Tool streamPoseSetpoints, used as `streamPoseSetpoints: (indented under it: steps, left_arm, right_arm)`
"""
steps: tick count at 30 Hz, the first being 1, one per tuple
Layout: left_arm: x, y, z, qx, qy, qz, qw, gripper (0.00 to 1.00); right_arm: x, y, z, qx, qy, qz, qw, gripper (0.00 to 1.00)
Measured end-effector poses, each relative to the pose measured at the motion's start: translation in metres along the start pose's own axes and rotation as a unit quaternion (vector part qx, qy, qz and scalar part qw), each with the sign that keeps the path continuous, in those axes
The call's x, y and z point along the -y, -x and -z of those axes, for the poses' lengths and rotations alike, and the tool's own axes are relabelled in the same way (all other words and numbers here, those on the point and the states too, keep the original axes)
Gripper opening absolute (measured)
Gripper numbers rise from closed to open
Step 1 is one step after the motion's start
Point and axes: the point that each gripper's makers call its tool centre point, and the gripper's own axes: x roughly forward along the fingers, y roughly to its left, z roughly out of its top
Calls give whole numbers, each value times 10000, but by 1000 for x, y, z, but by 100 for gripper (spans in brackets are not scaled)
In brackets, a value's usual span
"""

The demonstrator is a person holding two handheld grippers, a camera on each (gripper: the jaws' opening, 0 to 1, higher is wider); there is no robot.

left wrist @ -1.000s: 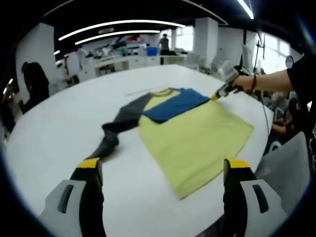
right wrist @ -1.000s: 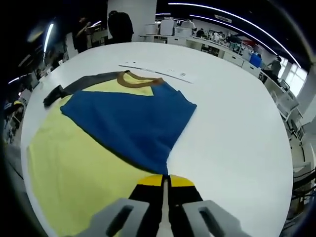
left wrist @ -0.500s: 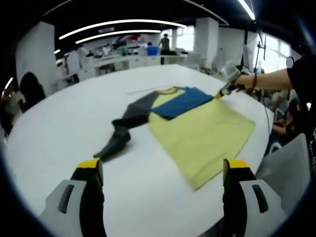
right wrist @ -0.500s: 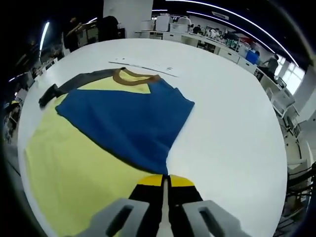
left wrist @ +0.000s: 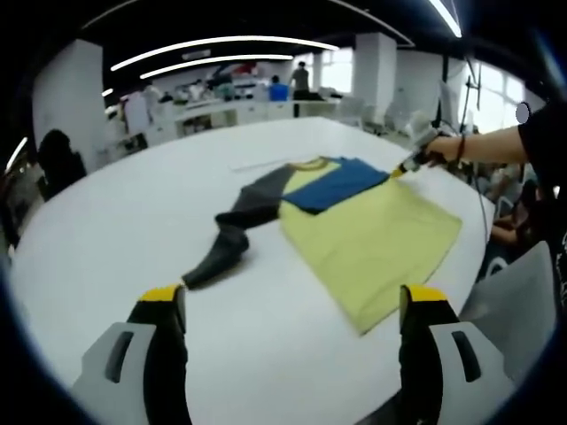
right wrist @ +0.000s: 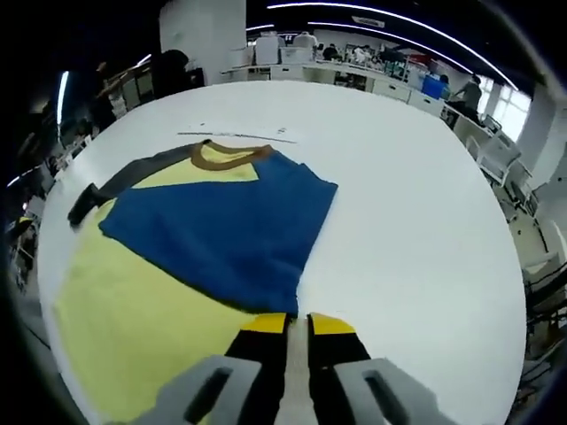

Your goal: Fold the garment on the visible template until the final outline fits inside the template.

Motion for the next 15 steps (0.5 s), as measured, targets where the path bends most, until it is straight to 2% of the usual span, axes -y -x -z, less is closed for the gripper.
streamPoseSetpoints:
  steps: [5, 7, 15]
  left_arm:
    - [-7, 1, -7, 62, -15, -61, 10000, 96]
    - [-11, 1, -11, 107, 0, -91, 9999, 96]
    - [-28, -1, -21, 206, 44, -216, 9995, 94]
  right_arm:
    - [-10, 15, -10, 270, -270, -66, 9992, 41]
    - [-17, 22, -17, 444, -203, -153, 9987, 53]
    - [-45, 49, -27, 843, -11, -632, 9944, 71]
